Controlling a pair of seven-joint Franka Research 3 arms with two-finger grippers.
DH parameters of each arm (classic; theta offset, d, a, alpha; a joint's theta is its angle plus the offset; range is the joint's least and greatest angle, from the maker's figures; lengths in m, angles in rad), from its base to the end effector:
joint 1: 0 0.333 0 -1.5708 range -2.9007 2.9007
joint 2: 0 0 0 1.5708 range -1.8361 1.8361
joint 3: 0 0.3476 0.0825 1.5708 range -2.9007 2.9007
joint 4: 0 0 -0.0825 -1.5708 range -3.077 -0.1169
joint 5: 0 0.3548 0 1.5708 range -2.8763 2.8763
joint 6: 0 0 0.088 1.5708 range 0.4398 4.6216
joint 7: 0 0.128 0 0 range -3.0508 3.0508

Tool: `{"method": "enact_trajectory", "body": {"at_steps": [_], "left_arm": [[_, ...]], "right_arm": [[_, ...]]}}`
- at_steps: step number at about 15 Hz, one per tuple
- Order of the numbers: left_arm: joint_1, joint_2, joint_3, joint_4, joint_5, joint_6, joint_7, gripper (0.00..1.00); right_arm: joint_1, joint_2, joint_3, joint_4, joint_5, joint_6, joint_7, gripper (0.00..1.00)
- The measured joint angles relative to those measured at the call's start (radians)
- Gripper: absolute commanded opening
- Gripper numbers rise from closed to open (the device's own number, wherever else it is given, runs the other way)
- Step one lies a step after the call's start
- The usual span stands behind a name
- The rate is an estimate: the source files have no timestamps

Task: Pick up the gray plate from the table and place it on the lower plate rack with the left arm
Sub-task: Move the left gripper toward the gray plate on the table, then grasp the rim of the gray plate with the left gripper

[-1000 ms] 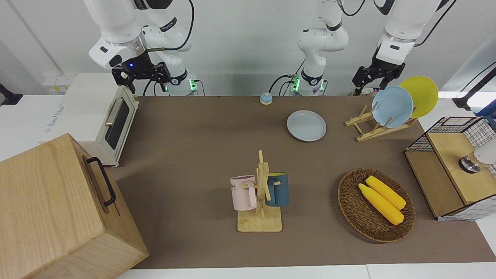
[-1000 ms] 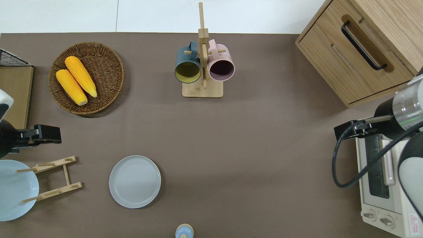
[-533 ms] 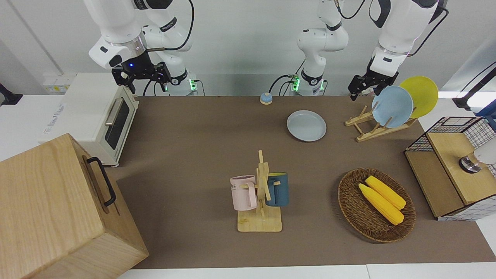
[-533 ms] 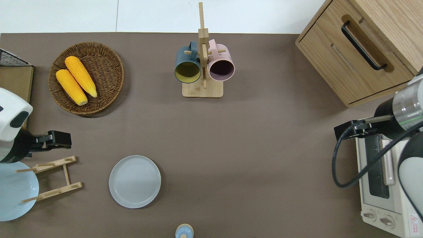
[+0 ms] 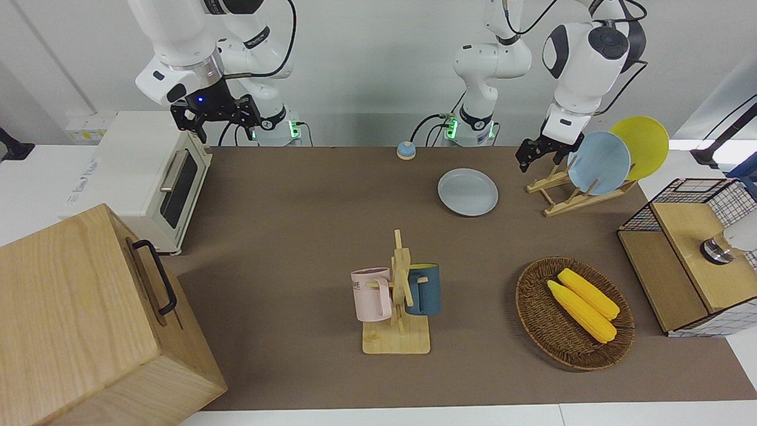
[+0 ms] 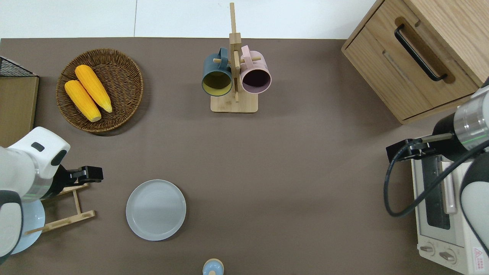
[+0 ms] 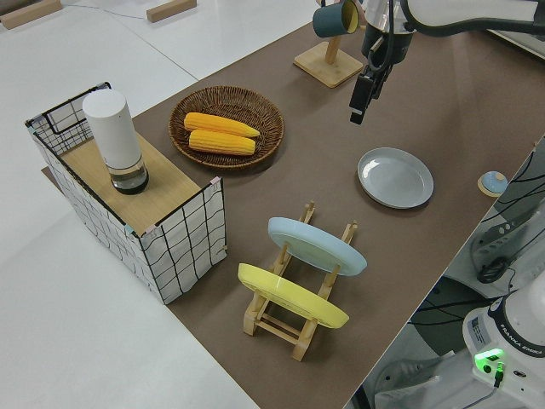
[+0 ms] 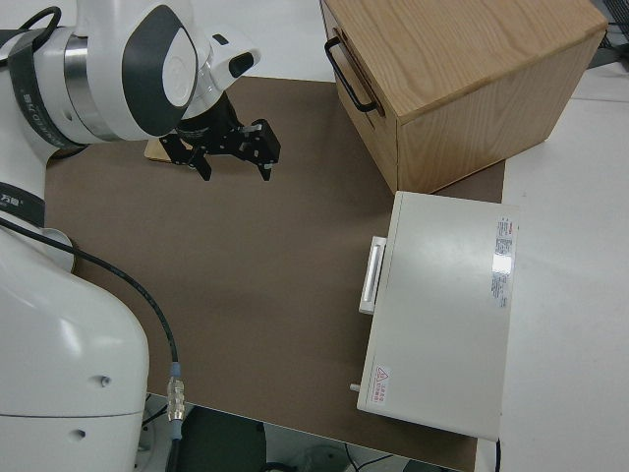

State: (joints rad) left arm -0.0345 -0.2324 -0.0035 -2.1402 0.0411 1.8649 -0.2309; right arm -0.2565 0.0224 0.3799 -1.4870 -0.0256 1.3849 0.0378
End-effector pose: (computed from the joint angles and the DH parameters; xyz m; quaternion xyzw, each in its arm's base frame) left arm 0.4446 -0.0130 0.5192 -0.9955 -0.0900 0.0186 0.0226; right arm 0.5071 0.0566 0.6457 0.9972 0.0413 -0.0605 0.0135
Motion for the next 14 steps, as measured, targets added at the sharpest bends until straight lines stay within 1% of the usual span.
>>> {"method": "enact_trajectory", "body": {"at_steps": [3, 6, 8, 11, 14], "left_arm": [[0.000, -0.018, 0.000, -0.107, 0.000, 0.092, 0.000, 0.99], [0.000, -0.022, 0.000, -0.204, 0.000, 0.178, 0.000, 0.99], [0.000, -0.021, 0.000, -0.256, -0.001, 0.208, 0.000, 0.99], [0.000, -0.020, 0.000, -0.304, -0.008, 0.229, 0.000, 0.99], [0.000, -0.019, 0.000, -0.372, -0.019, 0.286, 0.000, 0.99]], "right_arm": [[0.000, 0.000, 0.000, 0.000, 0.000, 0.000, 0.000, 0.983], [0.000, 0.000, 0.000, 0.000, 0.000, 0.000, 0.000, 0.983], [0.000, 0.000, 0.000, 0.000, 0.000, 0.000, 0.000, 0.983], [0.000, 0.000, 0.000, 0.000, 0.000, 0.000, 0.000, 0.983], [0.000, 0.000, 0.000, 0.000, 0.000, 0.000, 0.000, 0.983]]}}
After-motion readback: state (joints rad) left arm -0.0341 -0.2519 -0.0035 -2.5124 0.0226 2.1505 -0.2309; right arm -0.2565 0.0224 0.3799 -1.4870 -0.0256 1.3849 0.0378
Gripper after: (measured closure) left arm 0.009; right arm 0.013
